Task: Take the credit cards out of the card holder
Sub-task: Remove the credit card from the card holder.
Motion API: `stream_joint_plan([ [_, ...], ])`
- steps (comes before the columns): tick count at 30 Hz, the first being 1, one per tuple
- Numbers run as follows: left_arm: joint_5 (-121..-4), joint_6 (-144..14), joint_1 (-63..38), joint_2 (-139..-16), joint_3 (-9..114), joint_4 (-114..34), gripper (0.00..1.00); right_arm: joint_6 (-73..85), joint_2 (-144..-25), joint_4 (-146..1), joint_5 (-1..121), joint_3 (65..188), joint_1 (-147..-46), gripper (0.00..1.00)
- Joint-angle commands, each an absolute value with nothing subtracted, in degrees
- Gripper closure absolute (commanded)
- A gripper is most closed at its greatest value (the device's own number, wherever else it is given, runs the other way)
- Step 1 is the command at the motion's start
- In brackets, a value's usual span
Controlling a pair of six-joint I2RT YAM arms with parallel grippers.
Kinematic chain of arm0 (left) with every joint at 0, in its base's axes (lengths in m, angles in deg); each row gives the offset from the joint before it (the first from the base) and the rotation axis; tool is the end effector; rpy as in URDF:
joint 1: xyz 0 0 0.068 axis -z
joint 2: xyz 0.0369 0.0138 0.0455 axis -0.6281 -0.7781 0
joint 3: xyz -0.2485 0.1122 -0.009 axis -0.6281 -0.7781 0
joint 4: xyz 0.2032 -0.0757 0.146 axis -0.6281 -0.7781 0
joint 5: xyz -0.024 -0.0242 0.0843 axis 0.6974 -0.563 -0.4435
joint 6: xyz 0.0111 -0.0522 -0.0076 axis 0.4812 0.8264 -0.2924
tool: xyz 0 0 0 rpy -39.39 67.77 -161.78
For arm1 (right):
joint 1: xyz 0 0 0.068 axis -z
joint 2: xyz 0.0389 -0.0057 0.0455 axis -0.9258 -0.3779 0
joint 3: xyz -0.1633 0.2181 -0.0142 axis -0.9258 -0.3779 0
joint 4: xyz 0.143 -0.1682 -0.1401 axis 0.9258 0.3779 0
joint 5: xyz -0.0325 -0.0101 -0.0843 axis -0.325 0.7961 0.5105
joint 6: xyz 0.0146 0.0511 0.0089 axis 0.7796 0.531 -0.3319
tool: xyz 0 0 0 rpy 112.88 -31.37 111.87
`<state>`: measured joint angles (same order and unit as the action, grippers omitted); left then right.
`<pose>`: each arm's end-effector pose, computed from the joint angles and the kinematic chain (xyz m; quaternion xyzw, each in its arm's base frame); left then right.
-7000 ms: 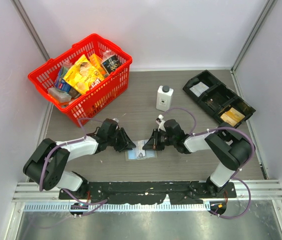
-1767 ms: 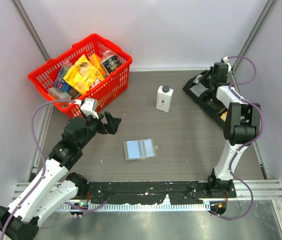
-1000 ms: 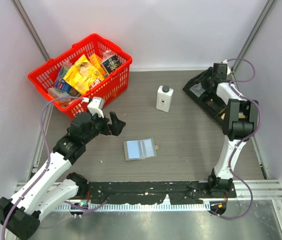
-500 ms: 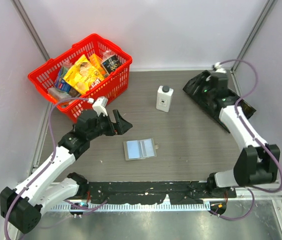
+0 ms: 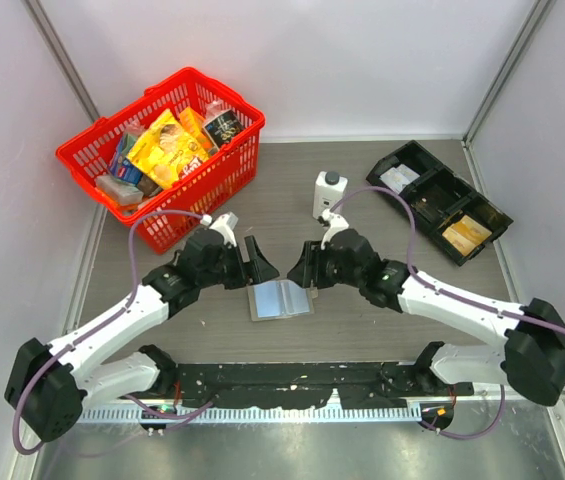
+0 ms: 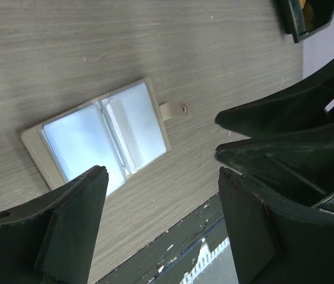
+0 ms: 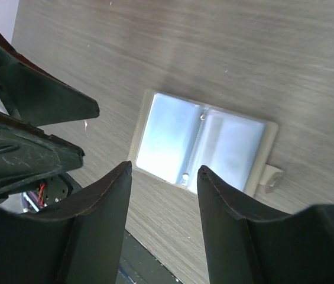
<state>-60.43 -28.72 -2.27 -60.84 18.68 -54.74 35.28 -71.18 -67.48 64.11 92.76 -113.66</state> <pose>0.1768 -0.1397 0.2500 -0.0448 0.8760 -0.3789 0.2951 0.1805 0.1890 0.2479 -0.0884 0.8683 0.3377 0.3523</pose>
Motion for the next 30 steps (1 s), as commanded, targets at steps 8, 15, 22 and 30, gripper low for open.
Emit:
stream_joint_plan([
  [8, -61.4, -26.0, -0.9, -64.7, 16.7, -52.3, 0.36, 39.9, -81.5, -78.7, 67.1, 89.2, -117.7, 0.51],
  [15, -60.8, -24.5, -0.9, -69.2, 14.2, -50.6, 0.44, 39.5, -83.9, -77.2, 72.8, 87.2, -117.8, 0.53],
  [22, -59.9, -24.4, -0.9, -74.5, 13.6, -49.9, 0.54, 39.6, -86.8, -78.1, 71.7, 86.4, -117.8, 0.54],
  [30, -58.0, -24.3, -1.1, -80.2, 13.6, -47.8, 0.65, 39.0, -87.2, -80.1, 69.3, 86.3, -117.8, 0.54],
])
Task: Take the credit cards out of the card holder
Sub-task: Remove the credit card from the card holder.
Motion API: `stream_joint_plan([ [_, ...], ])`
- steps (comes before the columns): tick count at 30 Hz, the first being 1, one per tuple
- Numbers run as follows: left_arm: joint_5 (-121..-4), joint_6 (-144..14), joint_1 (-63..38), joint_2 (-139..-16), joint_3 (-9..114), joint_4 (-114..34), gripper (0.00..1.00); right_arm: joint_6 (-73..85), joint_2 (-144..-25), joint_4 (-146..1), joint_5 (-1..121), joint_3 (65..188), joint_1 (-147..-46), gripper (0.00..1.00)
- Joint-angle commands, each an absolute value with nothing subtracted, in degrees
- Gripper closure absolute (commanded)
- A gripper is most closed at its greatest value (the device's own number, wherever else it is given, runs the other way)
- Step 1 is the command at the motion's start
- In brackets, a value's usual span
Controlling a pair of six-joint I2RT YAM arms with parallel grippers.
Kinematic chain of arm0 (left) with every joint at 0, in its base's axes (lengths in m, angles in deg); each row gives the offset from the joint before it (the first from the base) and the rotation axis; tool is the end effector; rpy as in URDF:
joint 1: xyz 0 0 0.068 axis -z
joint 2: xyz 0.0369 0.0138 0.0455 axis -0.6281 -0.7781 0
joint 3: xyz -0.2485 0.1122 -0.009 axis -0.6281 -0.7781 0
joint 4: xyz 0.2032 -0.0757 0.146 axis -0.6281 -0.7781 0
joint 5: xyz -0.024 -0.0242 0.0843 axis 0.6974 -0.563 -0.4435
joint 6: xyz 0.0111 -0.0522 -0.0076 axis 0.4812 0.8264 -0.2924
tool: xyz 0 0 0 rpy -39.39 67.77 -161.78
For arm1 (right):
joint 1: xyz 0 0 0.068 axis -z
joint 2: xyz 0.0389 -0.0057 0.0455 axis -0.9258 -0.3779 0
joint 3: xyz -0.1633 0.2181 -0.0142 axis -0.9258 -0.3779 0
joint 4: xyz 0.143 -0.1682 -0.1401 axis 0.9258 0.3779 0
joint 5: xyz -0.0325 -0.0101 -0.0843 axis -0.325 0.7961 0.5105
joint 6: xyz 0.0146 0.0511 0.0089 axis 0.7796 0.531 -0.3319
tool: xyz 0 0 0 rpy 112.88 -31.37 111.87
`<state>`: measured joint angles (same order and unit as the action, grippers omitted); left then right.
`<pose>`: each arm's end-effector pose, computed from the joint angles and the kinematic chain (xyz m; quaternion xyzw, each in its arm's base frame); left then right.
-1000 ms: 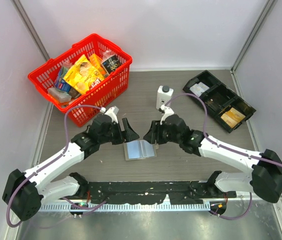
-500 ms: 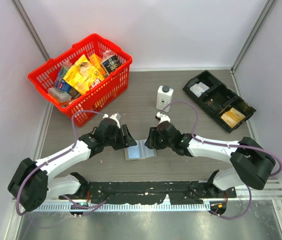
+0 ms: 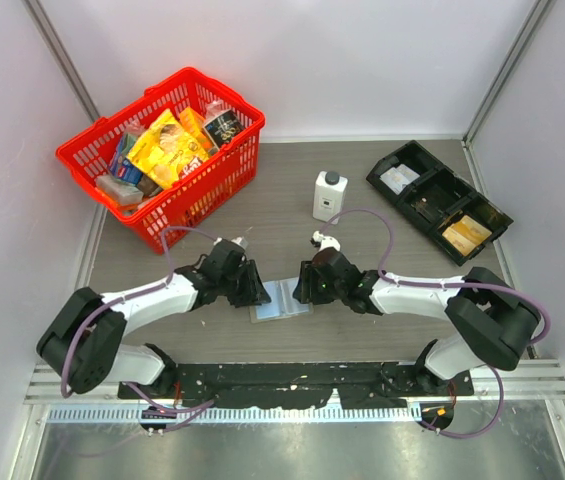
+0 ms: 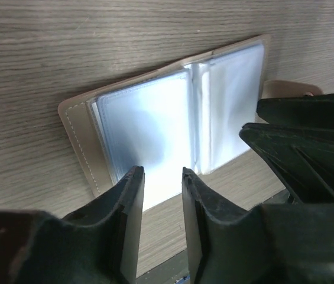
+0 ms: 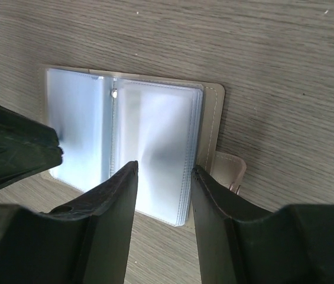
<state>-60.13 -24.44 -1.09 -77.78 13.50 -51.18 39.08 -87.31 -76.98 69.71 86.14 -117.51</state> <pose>0.1883 -0.1547 0.1619 -0.0893 0.9370 -0.2939 0.1666 0.1808 0.2111 0.1546 -0.0716 0.9205 0.2562 0.2860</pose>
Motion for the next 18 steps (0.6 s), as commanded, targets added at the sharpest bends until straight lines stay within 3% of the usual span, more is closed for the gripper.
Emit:
stream_joint_plan([
  [1, -57.3, -24.4, -1.1, -81.3, 13.9, -47.7, 0.69, 38.9, -86.9, -80.1, 68.9, 86.4, -117.8, 0.55],
  [2, -56.3, -24.6, -1.2, -82.1, 14.1, -47.2, 0.82, 38.7, -86.7, -80.1, 68.8, 86.7, -117.8, 0.55],
  [3, -55.5, -24.8, -1.2, -83.2, 14.3, -46.8, 0.87, 38.5, -86.3, -80.1, 68.4, 86.8, -117.8, 0.55],
  [18, -56.5, -25.0, -1.1, -82.0, 14.6, -48.2, 0.86, 37.0, -82.9, -76.6, 70.4, 88.9, -117.9, 0.53],
])
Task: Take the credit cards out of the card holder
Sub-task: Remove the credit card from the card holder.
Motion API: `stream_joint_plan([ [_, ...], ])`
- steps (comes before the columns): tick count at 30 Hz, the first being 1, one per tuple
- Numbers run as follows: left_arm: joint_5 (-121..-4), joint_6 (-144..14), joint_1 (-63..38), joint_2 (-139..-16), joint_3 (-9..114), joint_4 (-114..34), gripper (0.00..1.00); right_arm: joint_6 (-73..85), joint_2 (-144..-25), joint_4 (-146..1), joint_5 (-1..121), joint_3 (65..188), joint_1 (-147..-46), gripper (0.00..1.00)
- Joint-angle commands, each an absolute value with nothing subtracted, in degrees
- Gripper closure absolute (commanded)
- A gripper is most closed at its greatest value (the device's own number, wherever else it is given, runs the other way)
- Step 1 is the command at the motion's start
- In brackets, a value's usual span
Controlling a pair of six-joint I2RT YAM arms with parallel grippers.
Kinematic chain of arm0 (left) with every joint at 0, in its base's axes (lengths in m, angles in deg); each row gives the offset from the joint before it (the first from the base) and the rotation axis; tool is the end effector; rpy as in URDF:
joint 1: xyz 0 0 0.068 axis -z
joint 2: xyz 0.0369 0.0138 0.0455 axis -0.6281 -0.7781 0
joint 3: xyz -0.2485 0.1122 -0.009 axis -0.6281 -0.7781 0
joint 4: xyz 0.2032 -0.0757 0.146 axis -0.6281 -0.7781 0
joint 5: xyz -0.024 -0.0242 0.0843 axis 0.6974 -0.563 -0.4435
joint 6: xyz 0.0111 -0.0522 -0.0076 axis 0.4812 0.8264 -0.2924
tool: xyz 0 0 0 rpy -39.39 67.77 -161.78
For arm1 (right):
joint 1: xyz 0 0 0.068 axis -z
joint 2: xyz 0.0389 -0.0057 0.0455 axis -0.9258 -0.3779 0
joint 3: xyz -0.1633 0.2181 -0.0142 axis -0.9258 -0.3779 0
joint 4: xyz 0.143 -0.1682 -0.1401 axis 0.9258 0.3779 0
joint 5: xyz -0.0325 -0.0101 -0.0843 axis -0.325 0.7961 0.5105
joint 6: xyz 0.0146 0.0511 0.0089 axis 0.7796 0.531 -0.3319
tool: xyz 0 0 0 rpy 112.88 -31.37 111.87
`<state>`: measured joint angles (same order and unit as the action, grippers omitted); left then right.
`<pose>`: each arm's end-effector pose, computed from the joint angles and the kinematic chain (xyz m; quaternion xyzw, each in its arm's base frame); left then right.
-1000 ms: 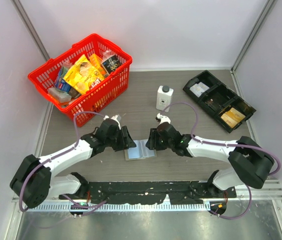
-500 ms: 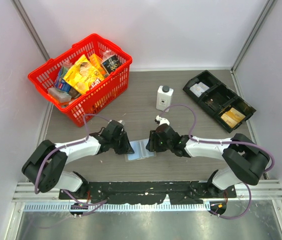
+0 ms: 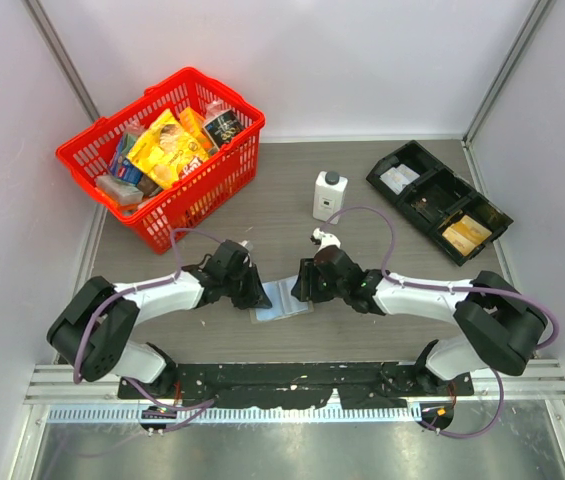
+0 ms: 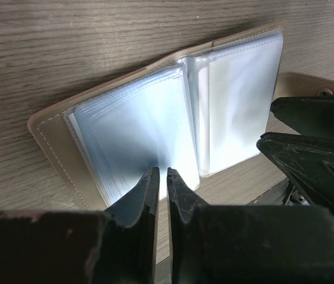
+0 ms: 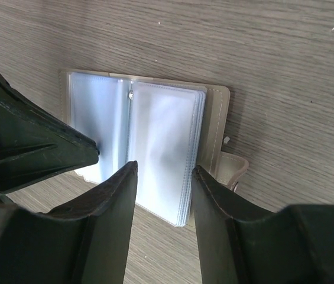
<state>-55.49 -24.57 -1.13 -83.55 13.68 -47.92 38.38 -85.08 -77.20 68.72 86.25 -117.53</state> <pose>0.1939 -0.1624 0.1441 -0.0783 0.9404 -0.3065 0.1250 0.1795 0.2107 0.1654 -0.0797 0.9112 0.2747 0.2966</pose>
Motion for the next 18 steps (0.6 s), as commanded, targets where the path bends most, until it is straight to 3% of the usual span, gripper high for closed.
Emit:
stream_joint_plan([
  [1, -56.8, -25.2, -1.2, -81.7, 14.7, -48.8, 0.86, 37.0, -83.1, -76.7, 70.3, 88.9, -118.0, 0.53],
  [18, -63.0, -30.6, -1.2, -81.8, 18.0, -59.2, 0.79, 37.3, -89.0, -80.0, 68.2, 88.1, -117.9, 0.54],
])
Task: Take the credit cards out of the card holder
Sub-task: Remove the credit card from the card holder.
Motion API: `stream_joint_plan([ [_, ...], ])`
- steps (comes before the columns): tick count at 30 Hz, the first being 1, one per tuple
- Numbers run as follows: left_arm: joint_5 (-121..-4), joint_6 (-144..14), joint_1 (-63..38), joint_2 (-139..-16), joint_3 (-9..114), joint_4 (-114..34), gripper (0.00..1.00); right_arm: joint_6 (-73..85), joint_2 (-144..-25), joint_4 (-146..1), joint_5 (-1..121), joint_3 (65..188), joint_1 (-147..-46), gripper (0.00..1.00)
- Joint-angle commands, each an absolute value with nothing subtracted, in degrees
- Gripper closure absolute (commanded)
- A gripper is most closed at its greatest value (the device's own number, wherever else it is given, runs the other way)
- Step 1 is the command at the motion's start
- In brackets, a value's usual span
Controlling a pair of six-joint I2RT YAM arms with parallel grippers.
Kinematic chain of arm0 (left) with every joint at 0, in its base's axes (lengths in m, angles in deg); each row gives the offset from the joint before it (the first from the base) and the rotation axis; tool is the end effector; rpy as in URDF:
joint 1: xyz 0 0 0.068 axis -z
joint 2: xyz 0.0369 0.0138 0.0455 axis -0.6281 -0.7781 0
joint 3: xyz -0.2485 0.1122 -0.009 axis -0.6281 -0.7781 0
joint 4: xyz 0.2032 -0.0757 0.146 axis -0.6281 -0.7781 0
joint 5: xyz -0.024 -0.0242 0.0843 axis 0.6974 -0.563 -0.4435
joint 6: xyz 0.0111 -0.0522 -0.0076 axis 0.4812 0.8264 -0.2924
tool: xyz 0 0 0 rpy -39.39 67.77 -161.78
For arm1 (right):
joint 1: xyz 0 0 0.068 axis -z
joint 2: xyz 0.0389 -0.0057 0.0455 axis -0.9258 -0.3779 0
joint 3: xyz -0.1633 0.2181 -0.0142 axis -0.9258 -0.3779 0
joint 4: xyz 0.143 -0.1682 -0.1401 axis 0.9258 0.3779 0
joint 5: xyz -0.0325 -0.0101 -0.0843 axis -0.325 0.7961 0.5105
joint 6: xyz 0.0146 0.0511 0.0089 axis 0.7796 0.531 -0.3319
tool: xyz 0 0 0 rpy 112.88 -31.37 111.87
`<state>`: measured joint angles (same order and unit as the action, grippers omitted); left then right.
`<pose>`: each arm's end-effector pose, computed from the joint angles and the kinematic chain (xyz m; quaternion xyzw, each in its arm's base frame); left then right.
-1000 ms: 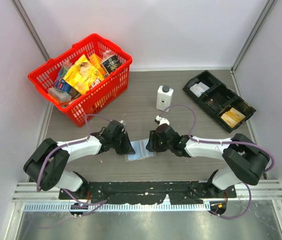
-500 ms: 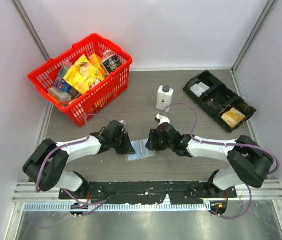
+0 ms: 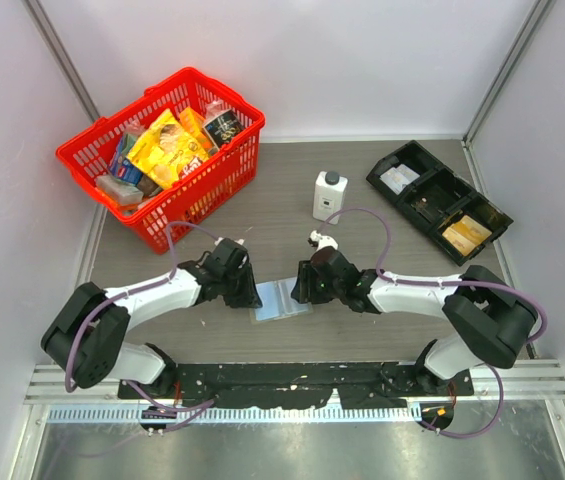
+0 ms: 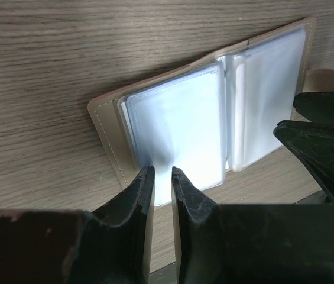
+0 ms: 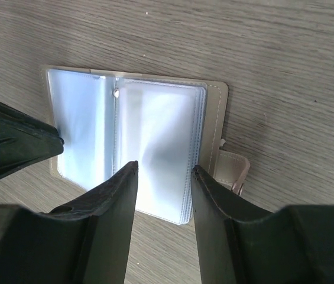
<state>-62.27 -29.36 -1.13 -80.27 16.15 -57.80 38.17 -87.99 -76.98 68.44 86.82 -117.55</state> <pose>0.1904 -0.1545 0.1579 -0.0610 0.9574 -0.2384 0.1512 0.1821 0.2141 0.1548 -0.0835 0.9197 0.2614 0.2809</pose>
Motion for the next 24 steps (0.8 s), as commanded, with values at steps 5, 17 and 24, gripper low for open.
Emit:
stream_joint_plan([
  [5, -62.7, -30.5, -1.2, -81.8, 17.8, -58.8, 0.79, 37.2, -88.4, -80.7, 65.0, 88.5, -118.0, 0.59],
  [17, -62.3, -30.5, -1.2, -81.3, 17.5, -58.2, 0.79, 36.4, -85.7, -79.9, 60.0, 92.0, -118.3, 0.63],
  [24, -62.3, -30.5, -1.2, -80.3, 17.2, -58.1, 0.78, 34.8, -86.0, -77.1, 59.2, 94.9, -119.2, 0.59],
])
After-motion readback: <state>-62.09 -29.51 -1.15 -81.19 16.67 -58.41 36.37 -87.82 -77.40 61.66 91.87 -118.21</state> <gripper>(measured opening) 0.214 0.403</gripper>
